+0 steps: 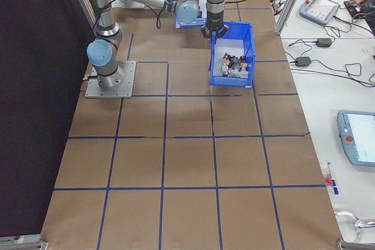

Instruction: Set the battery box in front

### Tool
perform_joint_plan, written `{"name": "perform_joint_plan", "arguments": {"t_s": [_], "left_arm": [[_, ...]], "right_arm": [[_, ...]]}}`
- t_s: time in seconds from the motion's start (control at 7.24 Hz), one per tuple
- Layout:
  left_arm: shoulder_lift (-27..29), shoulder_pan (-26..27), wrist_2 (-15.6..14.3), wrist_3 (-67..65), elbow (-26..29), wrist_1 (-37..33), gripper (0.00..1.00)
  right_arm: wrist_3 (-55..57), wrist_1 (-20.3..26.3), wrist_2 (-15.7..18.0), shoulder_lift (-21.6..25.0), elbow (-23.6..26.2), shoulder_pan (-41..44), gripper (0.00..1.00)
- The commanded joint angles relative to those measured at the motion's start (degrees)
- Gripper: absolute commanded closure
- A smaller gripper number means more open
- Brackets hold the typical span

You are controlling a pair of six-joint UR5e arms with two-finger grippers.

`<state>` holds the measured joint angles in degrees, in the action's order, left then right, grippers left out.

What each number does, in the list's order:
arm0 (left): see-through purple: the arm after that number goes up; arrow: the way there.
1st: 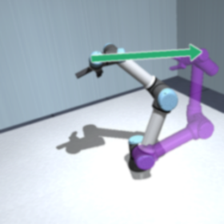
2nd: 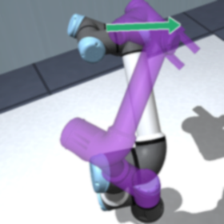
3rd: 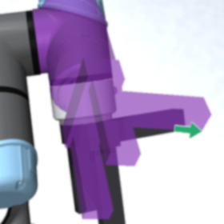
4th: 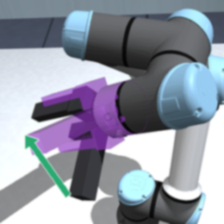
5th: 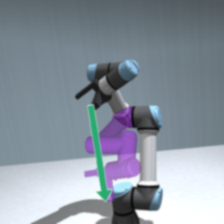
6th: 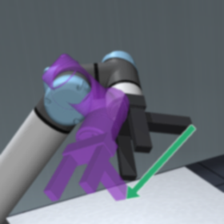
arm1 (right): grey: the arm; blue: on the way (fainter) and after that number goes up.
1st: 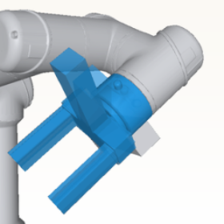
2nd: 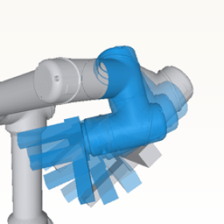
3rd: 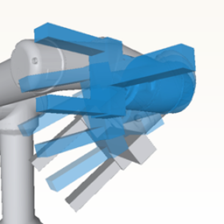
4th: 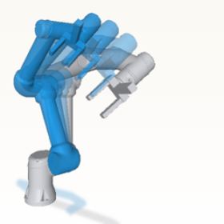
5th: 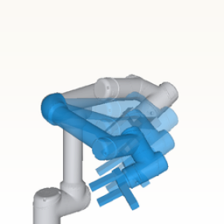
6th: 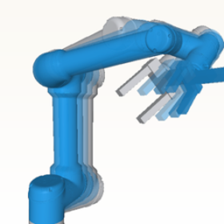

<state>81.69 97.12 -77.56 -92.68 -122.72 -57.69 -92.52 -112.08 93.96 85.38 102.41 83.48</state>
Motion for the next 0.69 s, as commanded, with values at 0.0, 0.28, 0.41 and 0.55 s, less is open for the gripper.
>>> {"name": "perform_joint_plan", "arguments": {"t_s": [0.0, 0.28, 0.41, 0.55], "left_arm": [[11.6, -0.4, 0.6, 1.0, 11.9, -0.2, 1.00], [22.7, 0.7, 0.8, -0.2, 23.4, -0.6, 1.00], [27.2, 2.7, 0.9, -2.1, 27.3, -0.1, 0.99], [31.6, 4.8, 0.8, -5.4, 31.6, 0.0, 0.99]], "right_arm": [[-7.8, -1.6, 0.7, 6.0, 7.6, -1.7, 1.00], [-8.6, -1.6, 0.9, 8.7, 10.6, -2.5, 1.00], [-8.6, -1.6, 0.9, 9.2, 11.2, -2.6, 1.00], [-9.3, -1.6, 1.0, 9.2, 11.2, -2.7, 1.00]]}}
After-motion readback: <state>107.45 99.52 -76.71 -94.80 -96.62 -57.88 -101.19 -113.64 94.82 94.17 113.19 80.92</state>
